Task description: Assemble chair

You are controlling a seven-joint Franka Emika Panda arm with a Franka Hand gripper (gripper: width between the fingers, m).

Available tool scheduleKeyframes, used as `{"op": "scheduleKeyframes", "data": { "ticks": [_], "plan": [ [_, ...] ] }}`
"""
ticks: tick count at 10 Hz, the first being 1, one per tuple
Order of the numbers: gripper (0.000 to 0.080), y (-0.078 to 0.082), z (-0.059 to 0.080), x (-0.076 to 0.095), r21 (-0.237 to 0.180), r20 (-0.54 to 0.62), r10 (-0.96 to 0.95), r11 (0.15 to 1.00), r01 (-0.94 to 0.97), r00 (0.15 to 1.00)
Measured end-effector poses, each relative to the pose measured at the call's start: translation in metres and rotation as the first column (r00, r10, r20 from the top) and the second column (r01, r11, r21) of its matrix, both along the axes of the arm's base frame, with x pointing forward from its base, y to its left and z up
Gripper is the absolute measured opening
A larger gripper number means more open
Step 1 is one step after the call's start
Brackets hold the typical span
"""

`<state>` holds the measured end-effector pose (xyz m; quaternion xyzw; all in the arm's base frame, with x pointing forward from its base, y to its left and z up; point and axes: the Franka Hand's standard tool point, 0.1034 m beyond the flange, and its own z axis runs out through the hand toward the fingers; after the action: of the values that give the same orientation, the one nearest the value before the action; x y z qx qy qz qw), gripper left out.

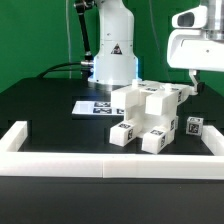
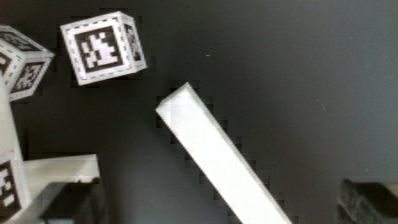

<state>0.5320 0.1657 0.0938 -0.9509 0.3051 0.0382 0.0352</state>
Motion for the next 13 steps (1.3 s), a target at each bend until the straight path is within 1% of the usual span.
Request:
{"op": "scheduleKeyframes", "data": {
  "ticks": [1,4,7,13],
  "plan": [
    [0.0649,0.001,-0.005,-0.001,-0.004,-0.002,0.005,1.0,-0.005,1.0],
    [0.0649,-0.013,-0.015,-0.009,-0.013,-0.014,0.008,1.0,-0.008,1.0],
    [0.0649,-0.029,-0.019,-0.01,-0.016,-0.021,0.013,1.0,-0.013,1.0],
    [0.0649,-0.055,-0.018,-0.004,-0.018,-0.017,0.0,1.0,0.0,1.0]
  ]
}}
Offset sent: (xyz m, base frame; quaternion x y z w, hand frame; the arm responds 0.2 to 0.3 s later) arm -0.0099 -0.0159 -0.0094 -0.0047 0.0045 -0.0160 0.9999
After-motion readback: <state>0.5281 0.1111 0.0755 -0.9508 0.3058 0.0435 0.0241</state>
